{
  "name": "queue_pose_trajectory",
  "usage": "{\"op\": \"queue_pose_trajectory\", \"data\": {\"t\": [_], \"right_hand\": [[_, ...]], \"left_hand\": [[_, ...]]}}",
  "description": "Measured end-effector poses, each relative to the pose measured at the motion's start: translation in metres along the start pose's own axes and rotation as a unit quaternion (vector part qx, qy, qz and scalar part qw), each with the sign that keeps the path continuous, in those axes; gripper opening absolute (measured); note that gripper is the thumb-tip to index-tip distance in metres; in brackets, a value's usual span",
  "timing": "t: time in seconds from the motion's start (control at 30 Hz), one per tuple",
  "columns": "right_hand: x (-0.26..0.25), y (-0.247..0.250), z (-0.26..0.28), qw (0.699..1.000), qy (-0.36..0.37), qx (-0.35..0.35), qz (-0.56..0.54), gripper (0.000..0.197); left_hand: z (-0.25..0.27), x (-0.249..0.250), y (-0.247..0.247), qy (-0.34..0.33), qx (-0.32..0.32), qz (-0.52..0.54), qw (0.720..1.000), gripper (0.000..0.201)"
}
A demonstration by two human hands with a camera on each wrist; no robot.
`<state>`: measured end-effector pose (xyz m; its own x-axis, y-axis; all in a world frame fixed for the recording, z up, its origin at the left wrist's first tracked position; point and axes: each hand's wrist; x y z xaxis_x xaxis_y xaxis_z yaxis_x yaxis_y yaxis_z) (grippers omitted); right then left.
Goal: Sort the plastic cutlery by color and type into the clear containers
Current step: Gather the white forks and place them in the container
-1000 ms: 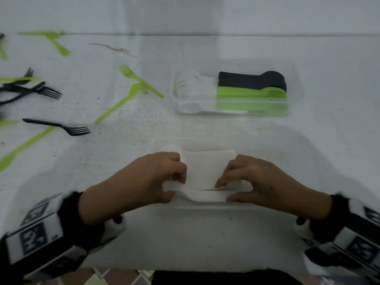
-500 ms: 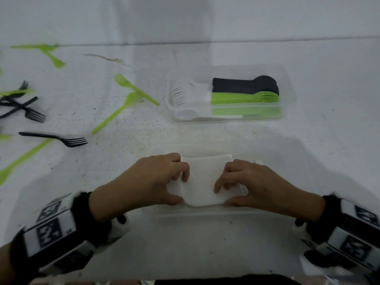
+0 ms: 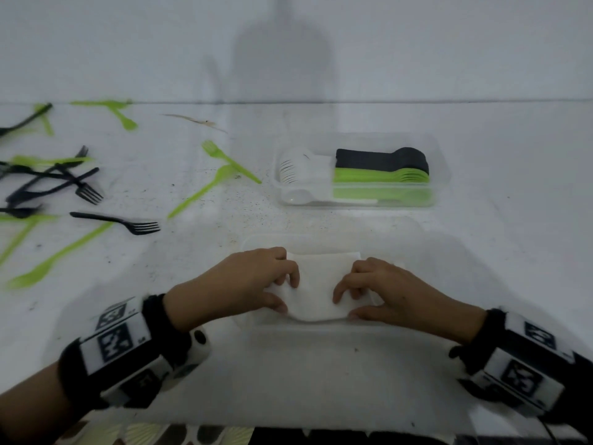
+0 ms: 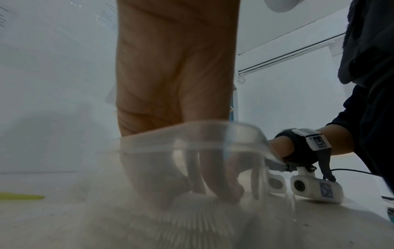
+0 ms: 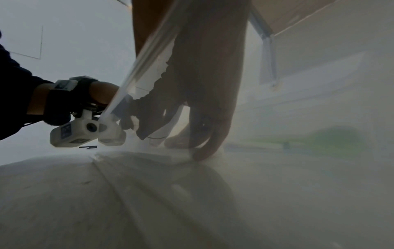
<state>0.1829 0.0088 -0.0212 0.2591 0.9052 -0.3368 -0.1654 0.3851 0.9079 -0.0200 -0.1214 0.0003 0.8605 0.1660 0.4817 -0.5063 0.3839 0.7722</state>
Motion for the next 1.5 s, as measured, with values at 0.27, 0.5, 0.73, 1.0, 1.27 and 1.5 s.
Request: {"op": "queue_pose_trajectory", "data": {"t": [0.27,0.5,0.73,1.0,1.27,1.5], "right_hand": [[-0.046,0.011,-0.012,0.99,0.022,0.133,-0.041,0.026],[-0.139,0.015,-0.087,0.971,0.101,0.186,-0.112,0.029],[-0.249,0.002,-0.201,0.955,0.152,0.189,-0.171,0.025],[-0.375,-0.015,-0.311,0.947,0.203,0.174,-0.179,0.025],[-0.46,-0.023,-0.396,0.956,0.19,0.148,-0.167,0.025],[-0.516,-0.026,-0.472,0.956,0.195,0.156,-0.155,0.023]], "left_hand": [[0.039,-0.009,-0.013,-0.092,0.285,0.173,0.938,0.014],[0.12,-0.048,-0.011,0.003,0.474,0.297,0.829,0.016],[0.216,-0.135,-0.004,0.141,0.619,0.339,0.695,0.009],[0.325,-0.238,0.009,0.202,0.676,0.335,0.624,0.014],[0.387,-0.328,0.016,0.24,0.698,0.361,0.571,0.016],[0.422,-0.402,0.032,0.238,0.699,0.38,0.557,0.016]]}}
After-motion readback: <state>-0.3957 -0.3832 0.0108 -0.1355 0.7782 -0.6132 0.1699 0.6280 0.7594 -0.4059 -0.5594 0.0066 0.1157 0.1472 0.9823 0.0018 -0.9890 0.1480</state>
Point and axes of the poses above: each hand's wrist, its own z-axis away from the middle knuckle, its own y-axis out of the back of the hand, x = y × z, and after that the axes turned 12 degrees about z, right-handed
